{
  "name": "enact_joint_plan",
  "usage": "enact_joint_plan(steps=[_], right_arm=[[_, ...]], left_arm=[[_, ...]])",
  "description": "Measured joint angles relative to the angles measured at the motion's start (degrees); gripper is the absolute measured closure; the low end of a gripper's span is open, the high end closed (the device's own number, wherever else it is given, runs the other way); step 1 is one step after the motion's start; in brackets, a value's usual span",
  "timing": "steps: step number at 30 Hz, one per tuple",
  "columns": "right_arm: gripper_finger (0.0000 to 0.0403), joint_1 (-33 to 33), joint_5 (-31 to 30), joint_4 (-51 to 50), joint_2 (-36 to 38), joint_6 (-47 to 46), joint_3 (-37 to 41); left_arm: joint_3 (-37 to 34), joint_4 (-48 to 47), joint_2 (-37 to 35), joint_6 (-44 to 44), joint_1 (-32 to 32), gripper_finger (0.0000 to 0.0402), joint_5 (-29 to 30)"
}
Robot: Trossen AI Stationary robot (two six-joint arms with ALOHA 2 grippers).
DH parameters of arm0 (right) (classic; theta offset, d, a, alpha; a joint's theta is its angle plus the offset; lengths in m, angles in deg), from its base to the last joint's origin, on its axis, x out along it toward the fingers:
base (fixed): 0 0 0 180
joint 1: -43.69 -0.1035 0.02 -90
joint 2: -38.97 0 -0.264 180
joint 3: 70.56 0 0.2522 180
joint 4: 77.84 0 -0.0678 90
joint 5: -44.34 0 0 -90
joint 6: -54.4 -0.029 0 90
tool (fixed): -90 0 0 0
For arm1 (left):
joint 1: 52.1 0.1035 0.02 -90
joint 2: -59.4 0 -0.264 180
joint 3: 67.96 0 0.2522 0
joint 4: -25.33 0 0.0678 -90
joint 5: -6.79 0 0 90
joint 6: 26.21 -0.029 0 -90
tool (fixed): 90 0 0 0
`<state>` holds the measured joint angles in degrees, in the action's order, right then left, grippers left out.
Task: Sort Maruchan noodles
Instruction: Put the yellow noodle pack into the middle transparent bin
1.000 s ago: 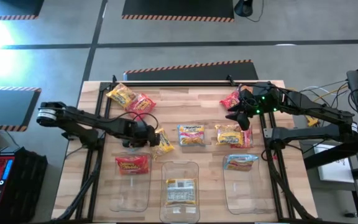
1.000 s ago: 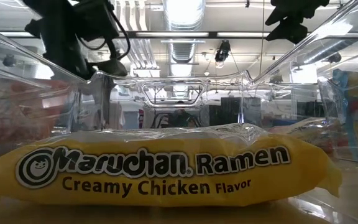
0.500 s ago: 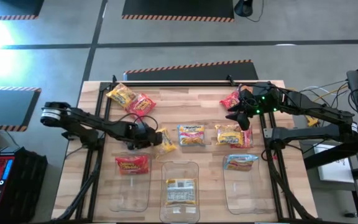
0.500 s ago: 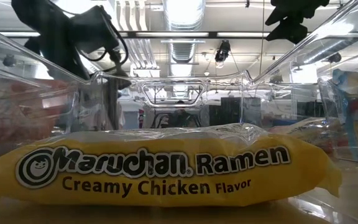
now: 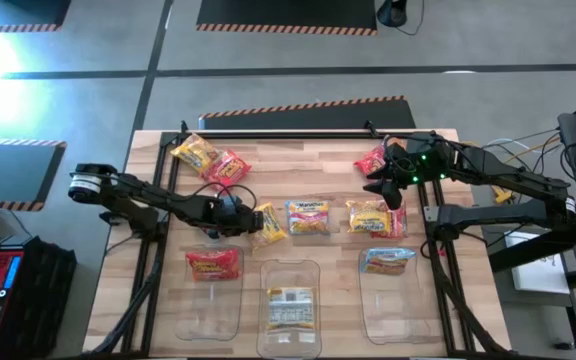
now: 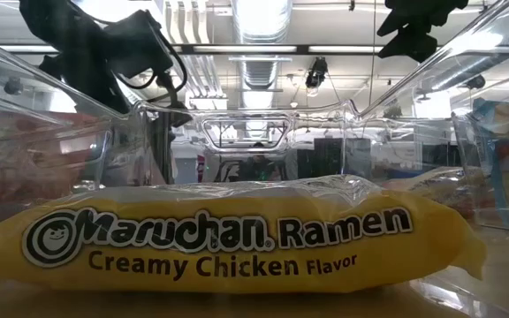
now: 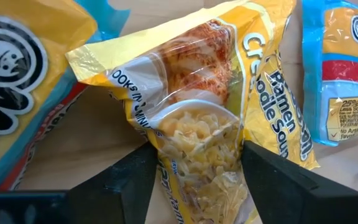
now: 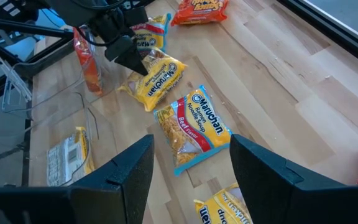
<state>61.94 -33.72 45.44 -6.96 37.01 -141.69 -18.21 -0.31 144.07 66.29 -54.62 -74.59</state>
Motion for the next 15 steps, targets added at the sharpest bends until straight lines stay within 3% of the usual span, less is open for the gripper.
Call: enact_joint_plan(steps=[15], right_arm=[[0.0204,0.0,0.0,0.0,0.0,0.0,0.0]], left_arm=[[0.0,0.8,-0.3,-6.5,0.0,0.0199,-0.9]])
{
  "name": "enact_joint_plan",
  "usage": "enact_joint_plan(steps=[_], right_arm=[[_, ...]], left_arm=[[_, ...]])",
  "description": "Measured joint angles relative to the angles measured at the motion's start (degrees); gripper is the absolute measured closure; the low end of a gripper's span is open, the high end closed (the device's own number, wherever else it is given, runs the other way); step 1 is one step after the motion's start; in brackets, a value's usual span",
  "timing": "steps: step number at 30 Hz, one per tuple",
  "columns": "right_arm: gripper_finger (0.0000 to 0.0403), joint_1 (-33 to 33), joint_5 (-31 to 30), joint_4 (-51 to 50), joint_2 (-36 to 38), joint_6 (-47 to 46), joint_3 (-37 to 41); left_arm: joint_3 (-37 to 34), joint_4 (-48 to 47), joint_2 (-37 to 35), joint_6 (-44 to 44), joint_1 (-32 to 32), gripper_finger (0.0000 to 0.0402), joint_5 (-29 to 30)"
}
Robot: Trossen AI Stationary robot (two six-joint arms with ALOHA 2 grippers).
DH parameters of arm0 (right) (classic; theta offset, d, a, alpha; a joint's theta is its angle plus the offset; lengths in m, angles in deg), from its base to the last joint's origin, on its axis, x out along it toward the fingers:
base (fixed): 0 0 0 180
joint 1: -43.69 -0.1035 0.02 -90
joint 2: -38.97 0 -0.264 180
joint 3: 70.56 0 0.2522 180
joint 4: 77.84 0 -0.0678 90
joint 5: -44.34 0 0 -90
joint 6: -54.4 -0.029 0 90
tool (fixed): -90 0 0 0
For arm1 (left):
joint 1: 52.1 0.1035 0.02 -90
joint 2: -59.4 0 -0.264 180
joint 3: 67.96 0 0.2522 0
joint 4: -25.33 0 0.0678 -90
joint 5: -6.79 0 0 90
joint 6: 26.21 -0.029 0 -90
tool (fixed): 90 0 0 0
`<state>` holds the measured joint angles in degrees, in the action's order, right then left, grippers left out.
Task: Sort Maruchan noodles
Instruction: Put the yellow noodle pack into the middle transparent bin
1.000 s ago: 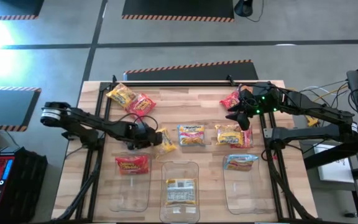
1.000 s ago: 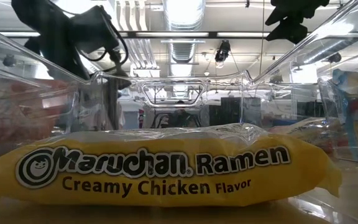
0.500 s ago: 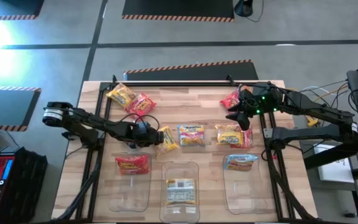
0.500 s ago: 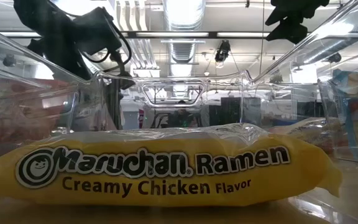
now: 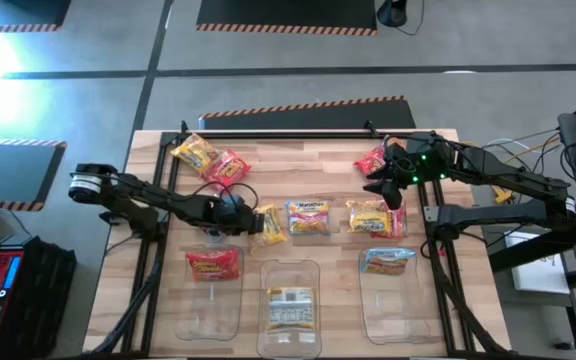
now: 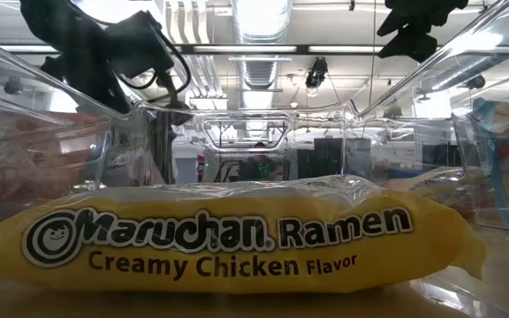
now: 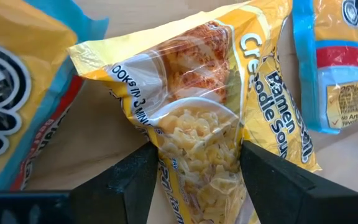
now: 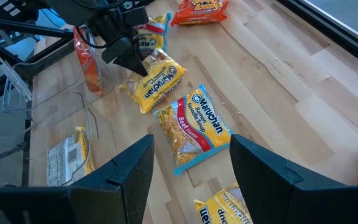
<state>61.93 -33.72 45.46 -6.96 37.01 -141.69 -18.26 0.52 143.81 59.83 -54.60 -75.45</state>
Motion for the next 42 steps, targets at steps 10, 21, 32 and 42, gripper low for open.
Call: enact_joint_plan(steps=[10,21,32,42], right_arm=[[0.0204,0.0,0.0,0.0,0.0,0.0,0.0],[0.0204,0.0,-1.1,5.3,-1.0,1.8,0.1],[0.0204,-0.1,-1.4,11.0,-9.6,-4.7,0.1],[0.0204,1.6,-1.9,11.0,-17.3,-2.7,-4.1]], left_arm=[[0.0,0.4,0.0,-2.8,0.0,0.0199,-1.5],[0.0,1.0,0.0,-4.0,0.0,0.0199,-2.1],[0.0,1.5,0.0,-1.2,1.9,0.0199,-1.2],[0.0,1.5,0.0,-2.2,4.3,0.0199,-1.0]])
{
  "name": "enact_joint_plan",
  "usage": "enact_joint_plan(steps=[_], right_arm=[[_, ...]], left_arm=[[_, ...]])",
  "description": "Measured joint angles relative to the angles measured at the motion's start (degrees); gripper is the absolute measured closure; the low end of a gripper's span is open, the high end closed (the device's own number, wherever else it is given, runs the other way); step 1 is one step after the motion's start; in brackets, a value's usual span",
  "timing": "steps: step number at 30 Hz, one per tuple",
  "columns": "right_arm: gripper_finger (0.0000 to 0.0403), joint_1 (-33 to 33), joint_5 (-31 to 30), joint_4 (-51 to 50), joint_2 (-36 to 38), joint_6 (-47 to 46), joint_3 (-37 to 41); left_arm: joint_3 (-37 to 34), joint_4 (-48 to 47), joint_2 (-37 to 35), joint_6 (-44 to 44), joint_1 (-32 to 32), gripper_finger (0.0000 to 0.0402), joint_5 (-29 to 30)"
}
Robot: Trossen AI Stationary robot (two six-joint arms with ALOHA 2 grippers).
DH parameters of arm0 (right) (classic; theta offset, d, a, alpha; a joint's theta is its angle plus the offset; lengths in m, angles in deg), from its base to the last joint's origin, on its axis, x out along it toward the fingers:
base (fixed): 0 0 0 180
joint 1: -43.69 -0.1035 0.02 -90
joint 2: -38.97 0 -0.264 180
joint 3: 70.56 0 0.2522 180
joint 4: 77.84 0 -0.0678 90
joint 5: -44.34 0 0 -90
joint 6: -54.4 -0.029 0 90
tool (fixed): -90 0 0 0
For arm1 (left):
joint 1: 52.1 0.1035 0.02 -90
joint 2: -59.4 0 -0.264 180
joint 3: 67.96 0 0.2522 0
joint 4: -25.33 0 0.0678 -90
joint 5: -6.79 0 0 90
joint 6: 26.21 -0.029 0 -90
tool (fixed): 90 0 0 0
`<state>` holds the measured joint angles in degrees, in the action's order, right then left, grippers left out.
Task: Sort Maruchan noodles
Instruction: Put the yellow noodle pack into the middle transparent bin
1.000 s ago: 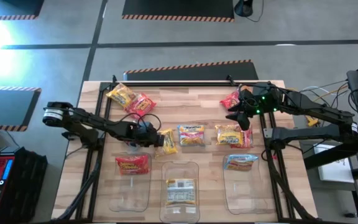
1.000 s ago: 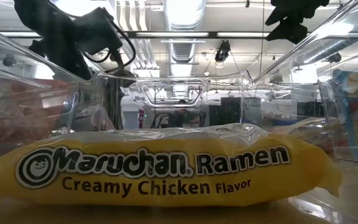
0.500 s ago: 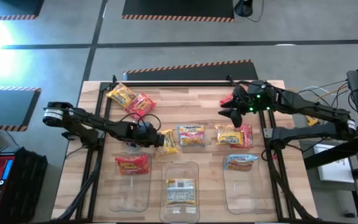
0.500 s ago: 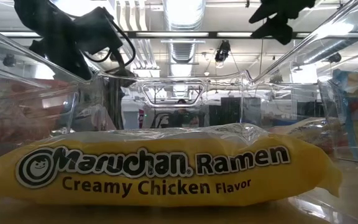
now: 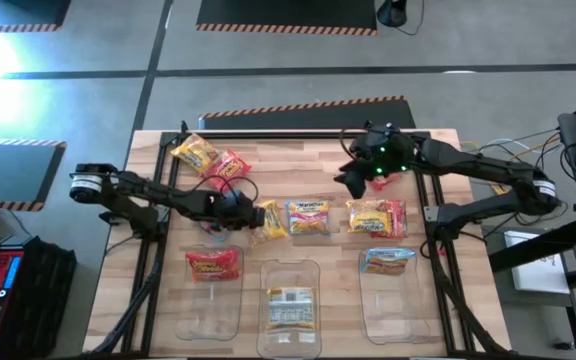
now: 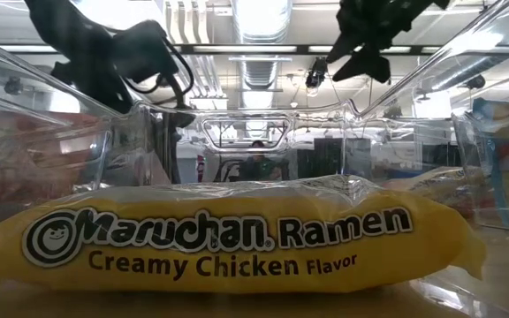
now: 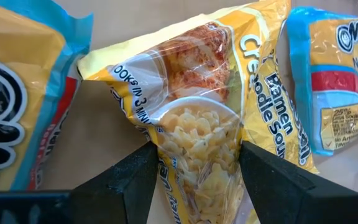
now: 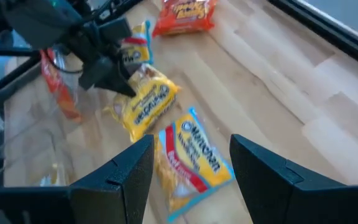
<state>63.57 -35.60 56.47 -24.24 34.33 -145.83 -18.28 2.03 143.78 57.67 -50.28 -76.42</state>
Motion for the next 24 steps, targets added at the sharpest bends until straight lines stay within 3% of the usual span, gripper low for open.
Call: enact_joint_plan(steps=[10,24], right_arm=[[0.0204,1.2,1.2,6.6,-8.2,-13.9,-1.0],[0.0204,0.7,11.3,21.9,-22.2,-25.6,-0.9]], left_arm=[[0.0,0.1,0.0,-5.3,1.0,0.0199,-1.6],[0.0,0.1,0.0,-7.2,1.0,0.0199,-1.7]])
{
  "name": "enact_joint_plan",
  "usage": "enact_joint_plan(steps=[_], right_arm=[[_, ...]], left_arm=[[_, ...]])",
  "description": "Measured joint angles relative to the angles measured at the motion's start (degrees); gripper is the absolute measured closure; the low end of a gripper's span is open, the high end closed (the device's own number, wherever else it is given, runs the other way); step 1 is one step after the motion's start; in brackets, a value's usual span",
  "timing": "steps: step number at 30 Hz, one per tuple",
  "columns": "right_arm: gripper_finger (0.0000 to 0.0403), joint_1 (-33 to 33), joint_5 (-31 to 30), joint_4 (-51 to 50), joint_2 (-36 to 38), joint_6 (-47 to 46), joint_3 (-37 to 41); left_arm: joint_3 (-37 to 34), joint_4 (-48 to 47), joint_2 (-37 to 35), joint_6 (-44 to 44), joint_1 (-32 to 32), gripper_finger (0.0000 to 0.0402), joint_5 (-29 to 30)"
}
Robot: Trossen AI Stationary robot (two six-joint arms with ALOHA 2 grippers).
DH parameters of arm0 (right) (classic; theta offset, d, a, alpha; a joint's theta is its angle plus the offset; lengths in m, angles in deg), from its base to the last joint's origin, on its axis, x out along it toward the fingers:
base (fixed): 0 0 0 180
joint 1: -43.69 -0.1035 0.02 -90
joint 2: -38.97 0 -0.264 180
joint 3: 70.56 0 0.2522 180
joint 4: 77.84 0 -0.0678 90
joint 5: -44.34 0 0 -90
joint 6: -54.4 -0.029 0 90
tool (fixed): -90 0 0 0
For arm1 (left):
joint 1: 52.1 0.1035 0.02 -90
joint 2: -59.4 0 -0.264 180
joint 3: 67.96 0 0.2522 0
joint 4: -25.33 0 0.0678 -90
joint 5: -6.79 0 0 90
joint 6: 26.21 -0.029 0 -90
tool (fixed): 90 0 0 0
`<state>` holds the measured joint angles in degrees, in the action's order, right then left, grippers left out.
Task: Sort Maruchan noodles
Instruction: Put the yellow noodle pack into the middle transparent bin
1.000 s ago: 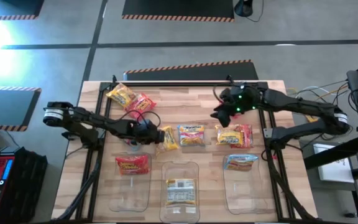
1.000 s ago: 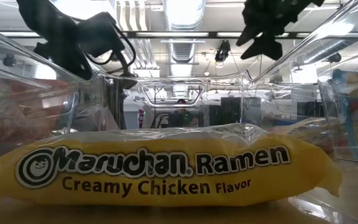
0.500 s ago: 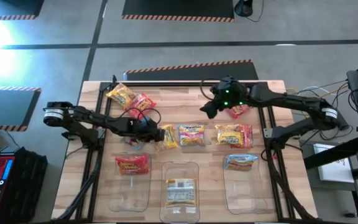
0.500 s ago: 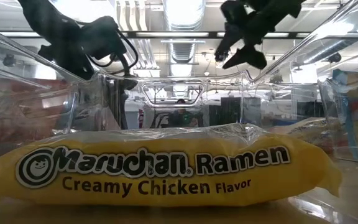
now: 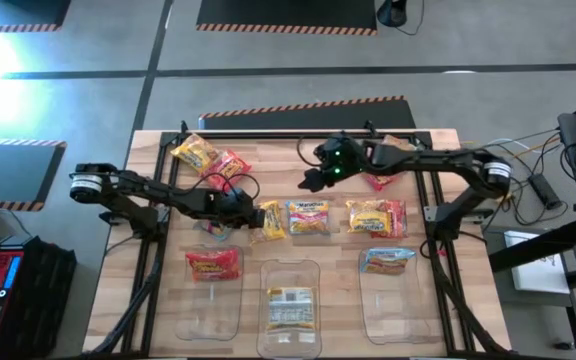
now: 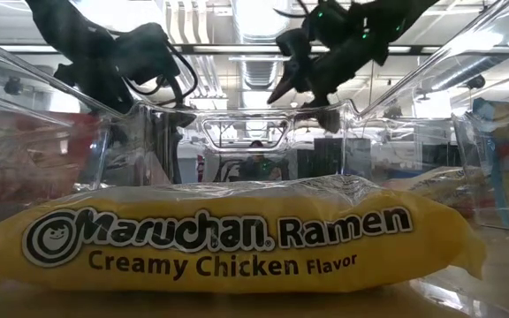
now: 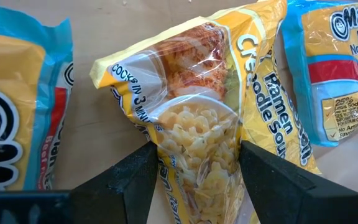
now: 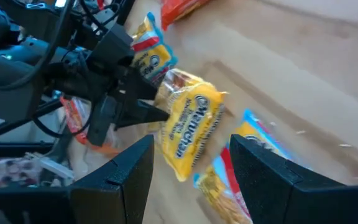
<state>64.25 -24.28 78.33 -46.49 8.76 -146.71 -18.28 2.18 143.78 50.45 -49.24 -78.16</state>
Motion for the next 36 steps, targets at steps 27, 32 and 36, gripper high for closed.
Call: enact_joint_plan(steps=[27,32,36], right_arm=[[0.0204,-7.0,4.2,16.9,-16.8,-20.3,0.0],[0.0204,-7.1,4.1,16.4,-18.2,-21.1,0.0],[0.0204,-7.2,4.5,16.3,-19.3,-21.3,0.0]], left_arm=[[0.0,3.7,0.0,-0.4,0.7,0.0199,2.0],[0.0,5.8,2.2,-0.6,1.0,0.0199,2.0],[0.0,11.8,5.1,-0.5,1.0,0.0199,1.3]])
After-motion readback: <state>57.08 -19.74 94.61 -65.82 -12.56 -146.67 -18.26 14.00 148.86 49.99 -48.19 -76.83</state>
